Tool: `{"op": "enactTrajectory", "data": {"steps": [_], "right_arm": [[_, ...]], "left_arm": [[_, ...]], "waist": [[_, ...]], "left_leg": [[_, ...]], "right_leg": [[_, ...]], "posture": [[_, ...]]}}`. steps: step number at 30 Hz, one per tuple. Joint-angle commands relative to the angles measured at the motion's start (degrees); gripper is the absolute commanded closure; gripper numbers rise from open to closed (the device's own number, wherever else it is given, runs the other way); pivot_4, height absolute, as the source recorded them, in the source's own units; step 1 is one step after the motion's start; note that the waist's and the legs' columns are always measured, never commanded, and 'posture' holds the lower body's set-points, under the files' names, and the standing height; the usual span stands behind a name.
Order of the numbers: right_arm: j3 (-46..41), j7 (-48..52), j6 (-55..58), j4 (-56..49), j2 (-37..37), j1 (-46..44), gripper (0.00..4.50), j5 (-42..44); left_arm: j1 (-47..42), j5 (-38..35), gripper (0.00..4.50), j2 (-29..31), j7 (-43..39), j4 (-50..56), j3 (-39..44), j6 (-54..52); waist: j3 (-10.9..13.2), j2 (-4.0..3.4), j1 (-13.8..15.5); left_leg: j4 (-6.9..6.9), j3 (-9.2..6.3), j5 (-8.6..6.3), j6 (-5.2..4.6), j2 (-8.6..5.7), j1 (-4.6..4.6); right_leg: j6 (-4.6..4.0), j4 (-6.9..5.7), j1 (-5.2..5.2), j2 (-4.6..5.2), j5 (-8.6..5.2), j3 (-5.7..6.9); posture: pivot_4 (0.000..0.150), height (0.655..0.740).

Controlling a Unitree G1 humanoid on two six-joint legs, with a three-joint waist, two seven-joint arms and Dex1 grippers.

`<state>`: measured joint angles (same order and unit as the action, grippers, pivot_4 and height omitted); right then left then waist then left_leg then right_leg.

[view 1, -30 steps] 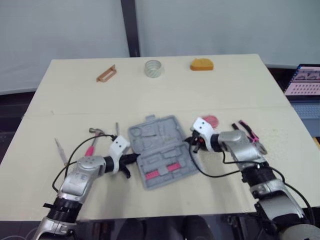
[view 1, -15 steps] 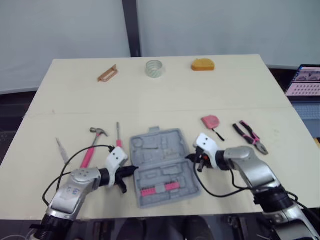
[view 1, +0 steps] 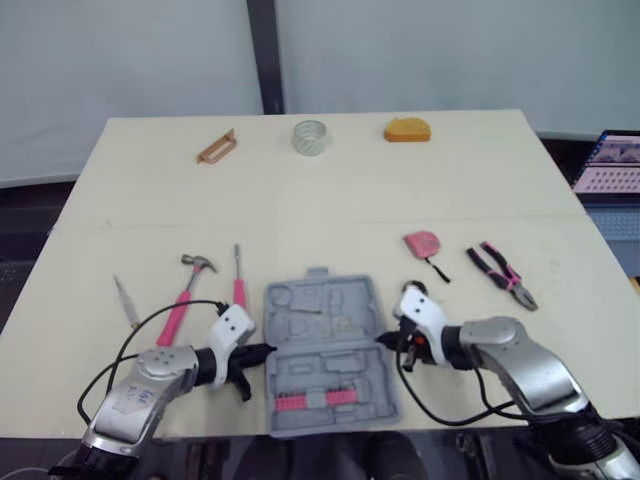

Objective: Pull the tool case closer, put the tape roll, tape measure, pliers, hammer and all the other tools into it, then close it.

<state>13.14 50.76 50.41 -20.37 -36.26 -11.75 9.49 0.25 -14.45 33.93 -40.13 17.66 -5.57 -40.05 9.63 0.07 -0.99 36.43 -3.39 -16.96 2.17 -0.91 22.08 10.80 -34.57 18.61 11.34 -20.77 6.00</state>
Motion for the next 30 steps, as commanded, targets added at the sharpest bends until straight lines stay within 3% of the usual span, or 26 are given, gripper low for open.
{"op": "enactTrajectory", "data": {"steps": [1,30], "right_arm": [[-1.4,-0.8,1.0,-3.5,-1.0,1.1,4.50,1.9],[-3.3,-5.8,4.5,-10.3,-4.0,7.9,4.50,7.5]], "left_arm": [[0.2,-0.6,4.48,0.4,-0.2,1.3,0.1,-0.2],[2.3,-1.3,4.48,0.2,0.1,4.1,-1.5,-1.7]], "waist": [[0.0,0.00,0.2],[0.0,0.02,1.1]], "left_leg": [[0.00,0.01,0.00,0.00,0.00,0.00],[0.00,0.08,-0.01,-0.01,0.00,0.01]], "right_leg": [[0.00,0.01,0.00,0.00,0.00,0.00],[0.00,0.14,-0.02,0.01,0.00,0.00]], "posture": [[0.150,0.7400],[0.150,0.7400]]}}
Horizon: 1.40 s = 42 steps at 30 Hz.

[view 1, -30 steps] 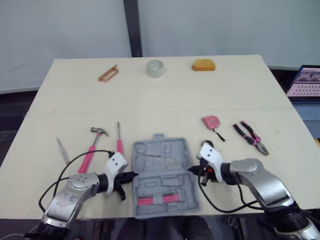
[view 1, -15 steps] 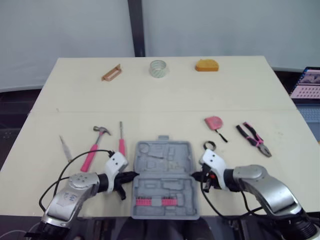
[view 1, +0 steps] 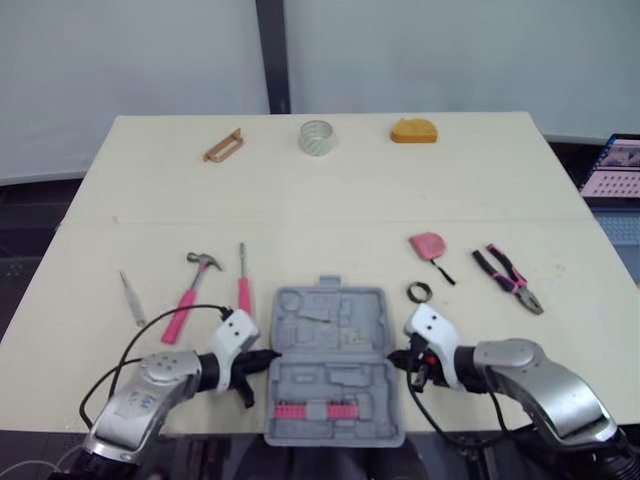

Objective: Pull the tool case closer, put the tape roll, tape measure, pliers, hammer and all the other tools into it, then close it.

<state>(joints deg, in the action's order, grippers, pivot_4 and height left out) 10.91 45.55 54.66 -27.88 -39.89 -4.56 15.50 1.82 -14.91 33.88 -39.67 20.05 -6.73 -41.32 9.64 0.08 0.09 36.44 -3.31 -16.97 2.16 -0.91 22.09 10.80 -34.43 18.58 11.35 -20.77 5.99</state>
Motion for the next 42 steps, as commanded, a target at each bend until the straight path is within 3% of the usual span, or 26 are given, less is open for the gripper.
{"op": "enactTrajectory", "data": {"steps": [1,42], "right_arm": [[-1.2,-0.7,0.3,-3.0,-0.5,1.0,4.50,1.6],[-2.3,-3.4,0.9,-5.8,-2.7,5.4,4.50,5.1]], "left_arm": [[0.8,-0.9,4.48,0.2,-0.3,1.8,-0.4,-0.5],[6.6,-3.2,4.48,1.0,0.9,6.2,1.2,-3.4]], "waist": [[0.0,0.00,0.0],[0.0,0.00,0.1]], "left_leg": [[0.00,0.00,0.00,0.00,0.00,0.00],[-0.01,0.02,-0.01,-0.01,0.00,0.00]], "right_leg": [[0.00,0.00,-0.01,0.00,0.00,0.00],[0.00,0.13,-0.06,0.00,0.00,0.00]], "posture": [[0.150,0.7400],[0.150,0.7400]]}}
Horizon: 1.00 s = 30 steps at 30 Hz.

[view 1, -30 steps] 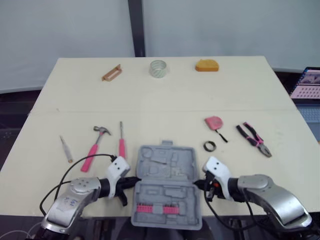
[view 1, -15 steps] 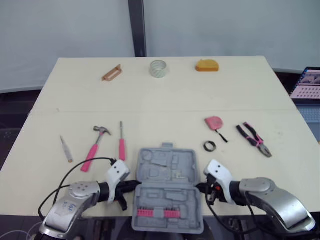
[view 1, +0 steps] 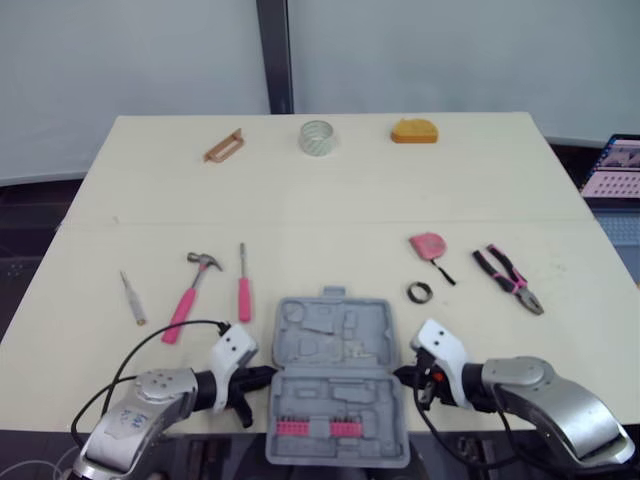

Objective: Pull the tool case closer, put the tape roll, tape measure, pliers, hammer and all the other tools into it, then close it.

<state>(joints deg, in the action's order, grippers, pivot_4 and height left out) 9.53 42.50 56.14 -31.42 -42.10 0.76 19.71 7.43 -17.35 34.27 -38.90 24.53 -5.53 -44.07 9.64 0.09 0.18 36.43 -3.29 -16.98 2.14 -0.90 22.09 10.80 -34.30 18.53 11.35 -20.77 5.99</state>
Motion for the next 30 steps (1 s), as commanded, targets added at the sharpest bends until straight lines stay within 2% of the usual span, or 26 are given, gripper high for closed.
{"op": "enactTrajectory", "data": {"steps": [1,14,17,20,25,30], "right_arm": [[-0.9,-0.4,-0.5,-2.2,-0.5,0.1,4.50,0.9],[-1.8,-0.3,-1.3,-1.0,-1.3,-0.1,4.50,0.4],[-4.1,0.0,-1.8,0.3,-2.1,-0.7,4.50,0.6],[-7.3,1.1,-2.9,0.5,-3.3,-0.3,4.50,1.7],[-14.1,4.3,-5.2,-1.7,-5.8,3.9,4.50,5.0],[-20.9,5.1,-6.9,-5.9,-6.0,8.0,4.50,8.7]], "left_arm": [[1.1,-0.8,4.48,0.6,0.1,1.8,0.1,-0.8],[1.6,-1.1,4.48,1.6,0.5,2.5,1.9,-0.5],[1.4,-1.8,4.48,2.9,-0.7,1.6,5.9,1.2],[1.2,-5.7,4.48,3.5,-3.8,1.6,12.1,3.8],[3.7,-13.3,4.48,4.7,-11.4,4.0,21.6,9.7],[7.7,-15.7,4.48,5.2,-15.8,3.4,29.1,16.4]], "waist": [[0.0,0.00,0.0],[0.0,0.00,0.0],[0.0,0.01,0.0],[0.0,0.01,0.2],[0.0,0.02,0.8],[0.0,0.03,1.1]], "left_leg": [[0.00,0.00,0.00,0.00,0.00,0.00],[0.00,0.00,0.00,0.00,0.00,0.00],[0.00,0.00,0.00,0.00,0.00,0.01],[0.00,0.01,0.00,0.00,0.00,0.02],[-0.03,0.04,-0.02,-0.02,0.01,0.03],[-0.03,0.08,-0.04,-0.03,0.03,0.01]], "right_leg": [[0.00,0.00,0.00,0.00,0.00,0.00],[0.00,0.02,0.00,0.00,0.00,0.00],[0.00,0.02,0.00,0.00,0.00,0.00],[0.00,0.04,0.00,0.00,0.00,0.00],[0.00,0.13,-0.02,0.00,0.00,0.01],[-0.02,0.16,-0.05,-0.01,0.02,0.01]], "posture": [[0.150,0.7400],[0.150,0.7400],[0.150,0.7400],[0.150,0.7400],[0.150,0.7400],[0.150,0.7400]]}}
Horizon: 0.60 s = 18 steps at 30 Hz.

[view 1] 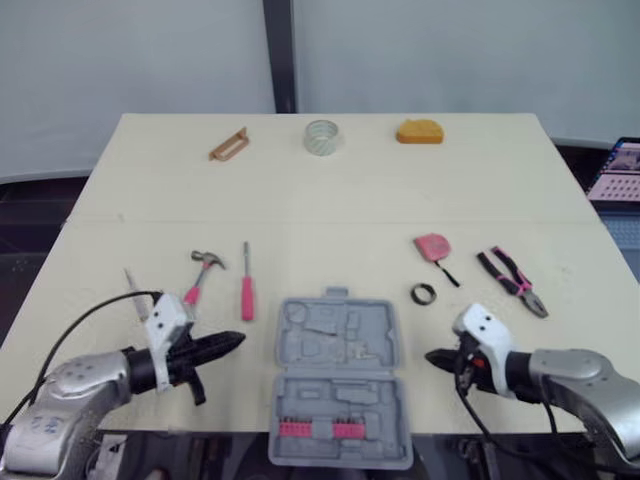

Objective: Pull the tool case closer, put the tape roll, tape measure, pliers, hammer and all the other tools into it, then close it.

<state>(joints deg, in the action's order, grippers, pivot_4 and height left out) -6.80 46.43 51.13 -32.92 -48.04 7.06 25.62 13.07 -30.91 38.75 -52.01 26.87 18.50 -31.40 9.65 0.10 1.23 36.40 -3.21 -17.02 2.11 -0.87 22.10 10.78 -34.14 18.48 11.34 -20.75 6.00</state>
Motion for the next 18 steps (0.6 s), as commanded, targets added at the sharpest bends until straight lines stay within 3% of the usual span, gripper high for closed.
{"op": "enactTrajectory", "data": {"steps": [1,7,8,11,16,17,18], "right_arm": [[-5.6,1.2,-2.6,-5.5,0.1,2.8,4.50,3.0],[-10.6,3.2,-12.2,-8.7,0.5,12.6,4.50,1.5],[-11.4,4.3,-13.4,-8.7,1.0,14.0,4.25,2.6],[-11.8,6.3,-16.2,-7.2,1.3,16.8,3.27,3.2],[-10.5,8.8,-21.5,-4.2,1.0,20.2,0.74,0.9],[-10.1,9.1,-22.5,-3.6,0.9,20.6,0.26,0.4],[-9.8,9.4,-23.2,-3.2,0.8,20.8,0.08,0.0]], "left_arm": [[2.8,-2.4,4.48,0.9,-3.1,0.6,6.4,4.6],[11.7,-1.8,4.48,0.5,-9.5,-2.4,13.0,12.6],[13.7,-0.4,4.24,0.4,-10.6,-3.5,13.3,15.0],[16.5,1.1,3.22,0.4,-12.3,-5.4,13.0,18.9],[18.3,2.2,0.70,-0.4,-13.8,-8.6,12.8,24.3],[18.4,2.5,0.26,-0.5,-13.9,-9.3,12.6,25.3],[18.6,2.7,0.07,-0.6,-14.0,-9.8,12.4,26.0]], "waist": [[0.0,0.01,0.2],[0.0,0.05,0.3],[0.0,0.04,0.3],[0.0,0.05,0.2],[0.0,0.16,0.3],[0.0,0.16,0.3],[0.0,0.15,0.3]], "left_leg": [[-0.01,0.00,0.00,0.00,0.00,0.01],[0.00,0.04,-0.06,-0.05,0.00,0.01],[0.00,0.05,-0.08,-0.05,0.00,0.00],[-0.02,0.10,-0.08,-0.05,0.06,-0.04],[0.04,0.10,-0.12,-0.09,0.06,-0.03],[0.03,0.10,-0.12,-0.09,0.06,-0.03],[0.04,0.10,-0.12,-0.09,0.07,-0.03]], "right_leg": [[0.00,0.02,0.01,0.00,0.00,0.00],[0.00,0.11,-0.05,0.00,0.01,0.01],[-0.01,0.11,-0.05,0.00,0.01,0.01],[-0.02,0.12,-0.05,-0.04,0.01,0.00],[-0.05,0.20,-0.10,-0.04,0.06,0.00],[-0.05,0.21,-0.10,-0.04,0.06,0.00],[-0.05,0.20,-0.10,-0.04,0.06,0.00]], "posture": [[0.150,0.7400],[0.150,0.7400],[0.150,0.7400],[0.150,0.7400],[0.150,0.7400],[0.150,0.7400],[0.150,0.7400]]}}
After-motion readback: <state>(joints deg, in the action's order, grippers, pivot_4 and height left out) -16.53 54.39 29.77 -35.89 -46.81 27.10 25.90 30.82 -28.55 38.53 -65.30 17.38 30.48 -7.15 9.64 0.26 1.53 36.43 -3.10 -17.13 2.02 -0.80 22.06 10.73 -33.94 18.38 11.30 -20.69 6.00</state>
